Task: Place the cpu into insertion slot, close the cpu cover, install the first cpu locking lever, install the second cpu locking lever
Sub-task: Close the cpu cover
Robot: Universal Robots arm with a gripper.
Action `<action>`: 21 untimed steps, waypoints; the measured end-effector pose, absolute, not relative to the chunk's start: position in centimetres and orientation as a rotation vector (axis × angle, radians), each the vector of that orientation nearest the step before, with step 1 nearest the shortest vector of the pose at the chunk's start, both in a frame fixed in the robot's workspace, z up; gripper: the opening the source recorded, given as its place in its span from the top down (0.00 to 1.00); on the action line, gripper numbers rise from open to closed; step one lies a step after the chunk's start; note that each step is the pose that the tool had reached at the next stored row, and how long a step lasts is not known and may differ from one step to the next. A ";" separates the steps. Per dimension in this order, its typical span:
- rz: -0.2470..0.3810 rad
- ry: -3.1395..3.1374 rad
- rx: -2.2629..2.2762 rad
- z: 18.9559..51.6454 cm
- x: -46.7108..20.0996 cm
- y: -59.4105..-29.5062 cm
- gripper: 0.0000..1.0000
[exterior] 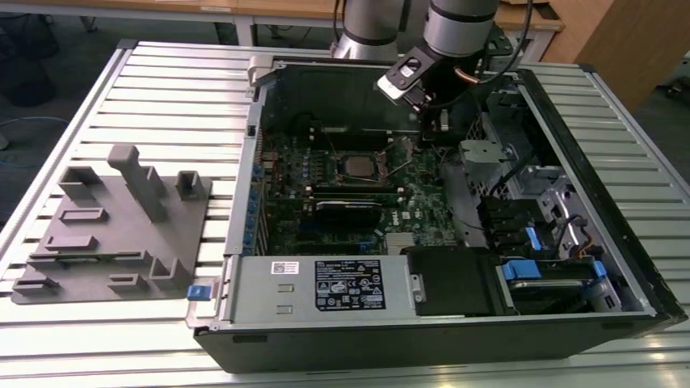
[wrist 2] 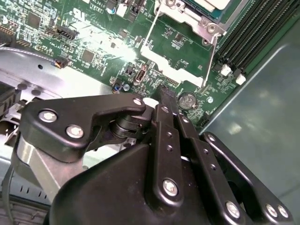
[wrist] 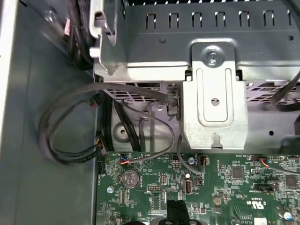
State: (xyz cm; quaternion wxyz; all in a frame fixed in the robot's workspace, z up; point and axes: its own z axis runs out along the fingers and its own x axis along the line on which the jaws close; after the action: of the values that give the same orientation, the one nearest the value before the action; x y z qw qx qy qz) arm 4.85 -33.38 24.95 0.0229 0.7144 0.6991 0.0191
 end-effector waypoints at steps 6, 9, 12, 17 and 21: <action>0.059 2.165 2.212 23.9 4.9 -33.4 0.89; 0.057 2.165 2.212 23.7 4.9 -33.3 0.89; 0.057 2.165 2.212 23.7 4.7 -33.3 0.89; 0.057 2.165 2.212 23.6 4.1 -33.2 0.89; 0.057 2.165 2.212 23.6 3.5 -33.2 0.89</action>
State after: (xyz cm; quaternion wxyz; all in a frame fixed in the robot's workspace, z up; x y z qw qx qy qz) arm 3.46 -33.16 23.60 0.0229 0.7143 0.6992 0.0185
